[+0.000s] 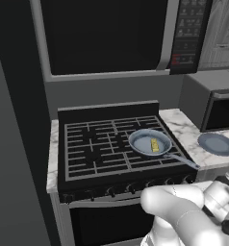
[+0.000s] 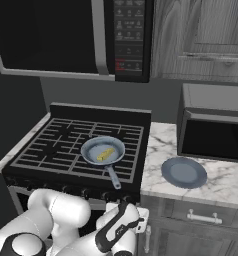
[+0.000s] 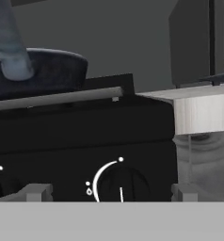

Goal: Pick up the butter stick and place it in the pan. Then turn on the burner for the pan.

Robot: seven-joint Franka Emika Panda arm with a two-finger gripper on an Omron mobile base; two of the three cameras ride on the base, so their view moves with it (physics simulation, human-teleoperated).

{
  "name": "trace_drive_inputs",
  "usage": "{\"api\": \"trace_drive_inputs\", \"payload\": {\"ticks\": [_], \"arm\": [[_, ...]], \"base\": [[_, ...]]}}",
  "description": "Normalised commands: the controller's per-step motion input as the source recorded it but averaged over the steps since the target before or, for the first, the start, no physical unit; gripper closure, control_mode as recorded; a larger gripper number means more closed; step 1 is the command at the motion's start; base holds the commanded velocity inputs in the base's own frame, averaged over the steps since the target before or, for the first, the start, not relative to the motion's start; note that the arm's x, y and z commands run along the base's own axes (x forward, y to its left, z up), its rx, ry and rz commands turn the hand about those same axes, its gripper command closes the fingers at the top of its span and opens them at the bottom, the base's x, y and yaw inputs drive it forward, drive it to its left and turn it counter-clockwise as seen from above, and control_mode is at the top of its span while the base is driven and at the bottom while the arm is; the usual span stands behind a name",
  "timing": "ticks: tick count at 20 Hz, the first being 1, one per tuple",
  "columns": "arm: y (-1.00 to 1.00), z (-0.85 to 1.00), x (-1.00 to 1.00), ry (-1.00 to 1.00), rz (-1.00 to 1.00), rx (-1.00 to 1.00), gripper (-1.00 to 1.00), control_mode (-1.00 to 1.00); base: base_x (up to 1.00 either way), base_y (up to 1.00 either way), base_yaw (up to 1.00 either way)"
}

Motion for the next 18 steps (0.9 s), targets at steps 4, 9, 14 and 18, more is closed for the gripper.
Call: {"api": "trace_drive_inputs", "payload": {"ticks": [4,9,14,18], "arm": [[0.0,-0.11,0.0,0.0,0.0,0.0,-1.0,-1.0],[0.0,-0.03,0.0,0.0,0.0,0.0,-1.0,-1.0],[0.0,0.0,0.04,0.0,0.0,0.0,-1.0,-1.0],[0.0,0.0,0.08,0.0,0.0,0.0,-1.0,-1.0]], "base": [[0.0,0.0,0.0],[0.0,0.0,0.0],[0.0,0.0,0.0],[0.0,0.0,0.0]]}}
